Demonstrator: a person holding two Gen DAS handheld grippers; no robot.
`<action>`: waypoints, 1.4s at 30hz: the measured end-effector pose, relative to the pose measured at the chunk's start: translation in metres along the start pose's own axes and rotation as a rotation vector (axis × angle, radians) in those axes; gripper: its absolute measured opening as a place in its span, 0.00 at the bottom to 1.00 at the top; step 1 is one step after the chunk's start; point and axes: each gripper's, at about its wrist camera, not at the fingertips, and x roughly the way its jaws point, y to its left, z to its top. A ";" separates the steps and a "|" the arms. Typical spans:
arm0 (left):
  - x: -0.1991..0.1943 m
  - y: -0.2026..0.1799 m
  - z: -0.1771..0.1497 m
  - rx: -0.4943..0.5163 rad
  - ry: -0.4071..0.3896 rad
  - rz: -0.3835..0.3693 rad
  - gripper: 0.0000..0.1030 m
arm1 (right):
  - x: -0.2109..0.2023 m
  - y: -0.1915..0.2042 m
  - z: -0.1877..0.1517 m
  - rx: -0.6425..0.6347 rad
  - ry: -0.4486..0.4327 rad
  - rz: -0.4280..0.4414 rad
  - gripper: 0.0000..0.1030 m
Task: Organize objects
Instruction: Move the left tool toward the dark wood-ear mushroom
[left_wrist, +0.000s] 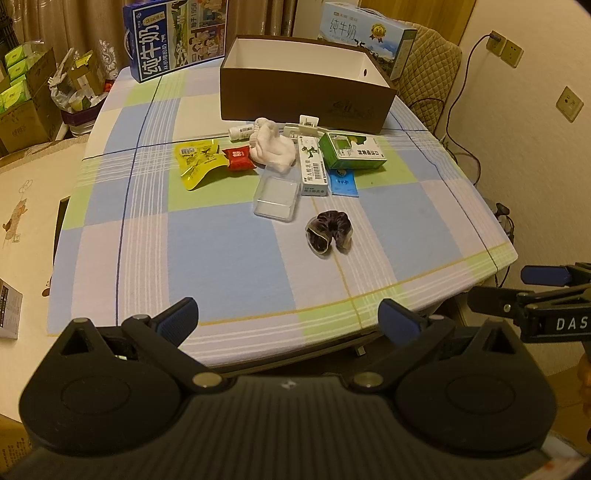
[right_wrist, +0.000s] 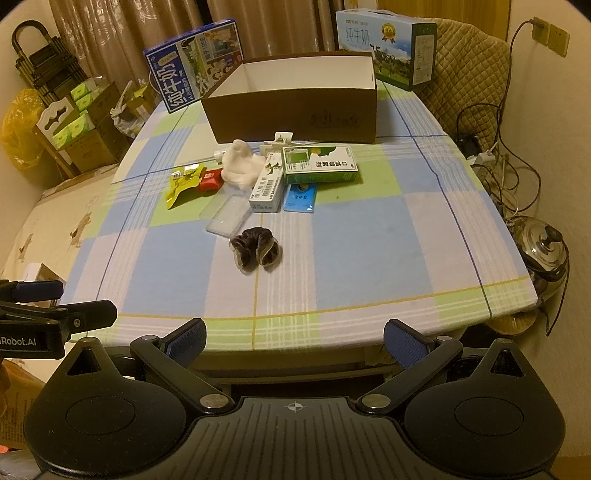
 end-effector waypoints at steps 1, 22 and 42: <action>0.000 0.000 0.000 -0.001 0.000 0.000 0.99 | 0.000 -0.002 0.002 -0.001 0.001 0.001 0.98; 0.015 -0.015 0.020 -0.026 0.005 0.012 0.99 | 0.009 -0.026 0.027 -0.020 0.009 0.025 0.98; 0.069 -0.028 0.051 -0.003 0.030 -0.044 0.99 | 0.035 -0.065 0.067 -0.021 0.008 0.045 0.98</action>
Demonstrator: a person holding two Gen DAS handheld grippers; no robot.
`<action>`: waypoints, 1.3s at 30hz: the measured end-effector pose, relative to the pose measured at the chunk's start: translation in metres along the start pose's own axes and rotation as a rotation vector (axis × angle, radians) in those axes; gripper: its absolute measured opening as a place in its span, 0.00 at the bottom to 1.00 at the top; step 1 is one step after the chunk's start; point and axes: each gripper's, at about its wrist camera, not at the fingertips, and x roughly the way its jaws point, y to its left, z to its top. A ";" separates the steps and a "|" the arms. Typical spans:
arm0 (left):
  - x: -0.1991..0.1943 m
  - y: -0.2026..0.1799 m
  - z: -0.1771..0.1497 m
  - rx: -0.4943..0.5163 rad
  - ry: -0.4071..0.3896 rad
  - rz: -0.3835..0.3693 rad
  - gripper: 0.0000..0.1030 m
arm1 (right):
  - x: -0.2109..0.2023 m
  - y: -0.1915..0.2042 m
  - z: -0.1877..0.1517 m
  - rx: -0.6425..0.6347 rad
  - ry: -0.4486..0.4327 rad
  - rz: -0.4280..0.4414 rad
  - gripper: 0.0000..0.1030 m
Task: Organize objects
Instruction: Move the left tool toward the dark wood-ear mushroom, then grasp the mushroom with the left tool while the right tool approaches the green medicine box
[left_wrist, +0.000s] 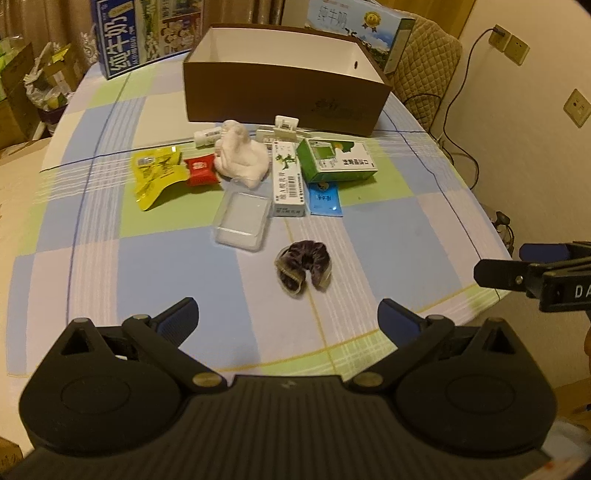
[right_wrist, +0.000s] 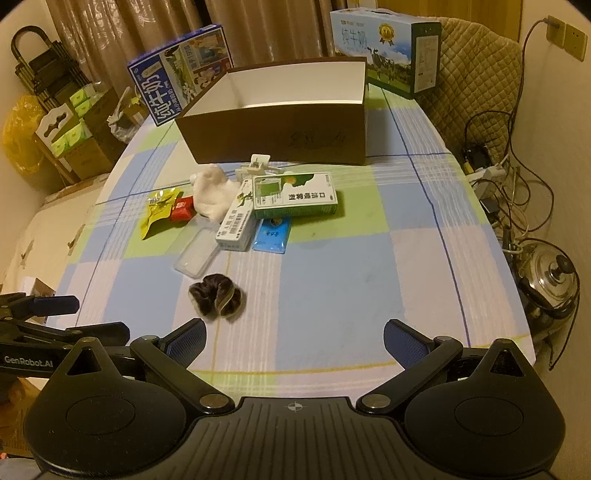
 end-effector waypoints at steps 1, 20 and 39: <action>0.003 -0.002 0.002 0.005 0.000 -0.007 0.98 | 0.002 -0.003 0.002 0.002 0.002 0.001 0.98; 0.090 -0.023 0.023 0.036 0.030 -0.017 0.77 | 0.027 -0.056 0.036 0.036 0.021 0.014 0.89; 0.146 -0.026 0.027 -0.024 0.055 0.064 0.52 | 0.050 -0.090 0.063 0.002 0.048 0.037 0.89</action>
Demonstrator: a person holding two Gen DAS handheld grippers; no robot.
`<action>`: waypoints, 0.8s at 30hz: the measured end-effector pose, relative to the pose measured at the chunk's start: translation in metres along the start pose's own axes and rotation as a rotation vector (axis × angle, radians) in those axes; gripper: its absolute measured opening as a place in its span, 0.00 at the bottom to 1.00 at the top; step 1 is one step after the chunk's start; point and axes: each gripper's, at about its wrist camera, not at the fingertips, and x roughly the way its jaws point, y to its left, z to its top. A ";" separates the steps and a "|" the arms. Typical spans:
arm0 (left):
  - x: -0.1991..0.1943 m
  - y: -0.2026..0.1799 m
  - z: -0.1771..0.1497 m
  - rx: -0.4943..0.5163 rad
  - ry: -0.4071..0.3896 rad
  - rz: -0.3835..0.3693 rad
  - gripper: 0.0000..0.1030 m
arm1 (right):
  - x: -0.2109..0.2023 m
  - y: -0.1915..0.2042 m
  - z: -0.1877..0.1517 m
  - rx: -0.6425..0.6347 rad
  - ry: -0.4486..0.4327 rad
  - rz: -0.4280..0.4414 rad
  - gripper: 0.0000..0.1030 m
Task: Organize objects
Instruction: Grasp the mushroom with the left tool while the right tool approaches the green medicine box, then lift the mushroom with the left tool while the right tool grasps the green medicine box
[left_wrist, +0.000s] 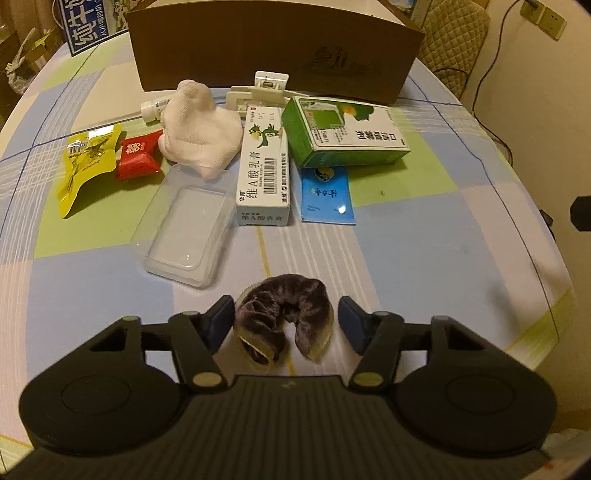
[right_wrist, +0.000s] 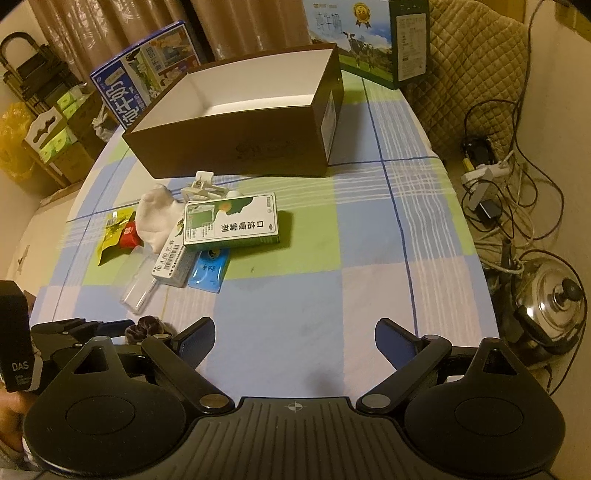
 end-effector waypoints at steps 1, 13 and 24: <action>0.001 0.000 0.000 -0.001 -0.003 0.007 0.50 | 0.001 -0.001 0.001 -0.005 0.001 0.003 0.89; -0.017 0.002 -0.007 -0.016 -0.056 0.063 0.23 | 0.021 -0.002 0.037 -0.209 -0.088 0.117 0.89; -0.068 0.066 -0.013 -0.253 -0.107 0.215 0.23 | 0.084 0.030 0.068 -0.708 -0.108 0.371 0.89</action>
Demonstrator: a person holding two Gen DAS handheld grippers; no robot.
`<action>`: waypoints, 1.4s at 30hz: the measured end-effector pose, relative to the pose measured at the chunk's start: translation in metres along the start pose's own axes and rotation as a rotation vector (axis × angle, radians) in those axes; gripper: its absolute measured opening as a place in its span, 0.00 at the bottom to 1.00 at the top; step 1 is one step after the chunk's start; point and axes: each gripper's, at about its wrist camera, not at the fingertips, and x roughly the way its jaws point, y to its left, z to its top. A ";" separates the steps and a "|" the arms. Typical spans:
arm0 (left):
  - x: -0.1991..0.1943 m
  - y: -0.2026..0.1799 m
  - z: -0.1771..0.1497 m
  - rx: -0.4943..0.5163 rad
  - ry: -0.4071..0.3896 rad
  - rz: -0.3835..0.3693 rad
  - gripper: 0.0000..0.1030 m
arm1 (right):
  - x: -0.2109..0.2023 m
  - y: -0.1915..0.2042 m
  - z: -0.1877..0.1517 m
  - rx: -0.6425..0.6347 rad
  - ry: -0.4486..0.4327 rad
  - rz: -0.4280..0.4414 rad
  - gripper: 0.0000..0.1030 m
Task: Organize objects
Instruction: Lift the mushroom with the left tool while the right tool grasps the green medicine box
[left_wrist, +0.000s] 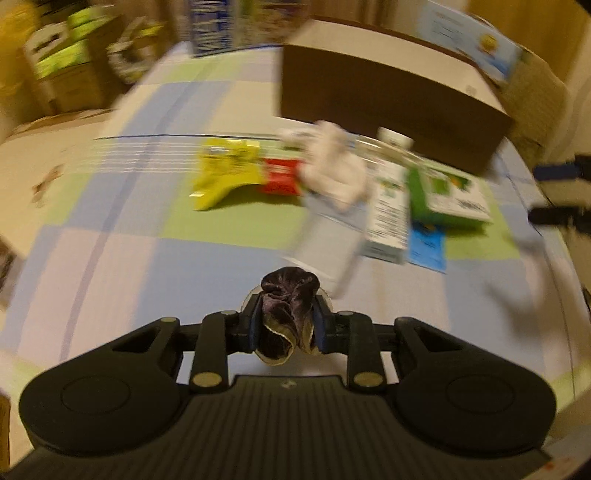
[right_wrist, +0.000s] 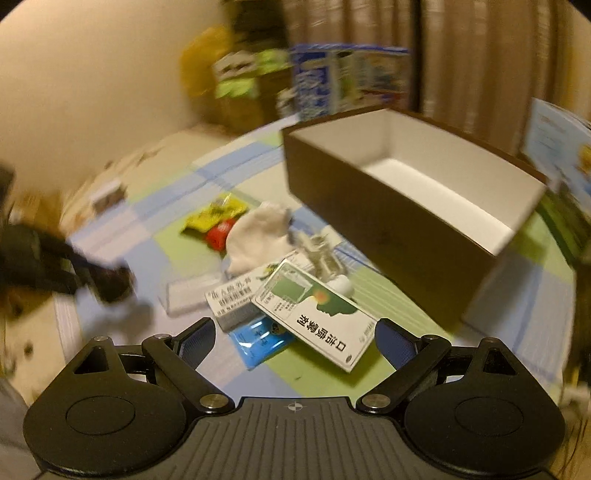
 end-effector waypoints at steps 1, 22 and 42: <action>-0.003 0.008 0.000 -0.023 -0.001 0.015 0.23 | 0.008 -0.002 0.000 -0.035 0.014 0.013 0.88; -0.030 0.062 -0.029 -0.243 0.047 0.188 0.24 | 0.112 -0.009 -0.011 -0.565 0.185 0.043 0.59; 0.002 0.001 0.071 0.075 -0.020 -0.078 0.24 | 0.014 -0.001 -0.006 0.103 0.075 -0.231 0.51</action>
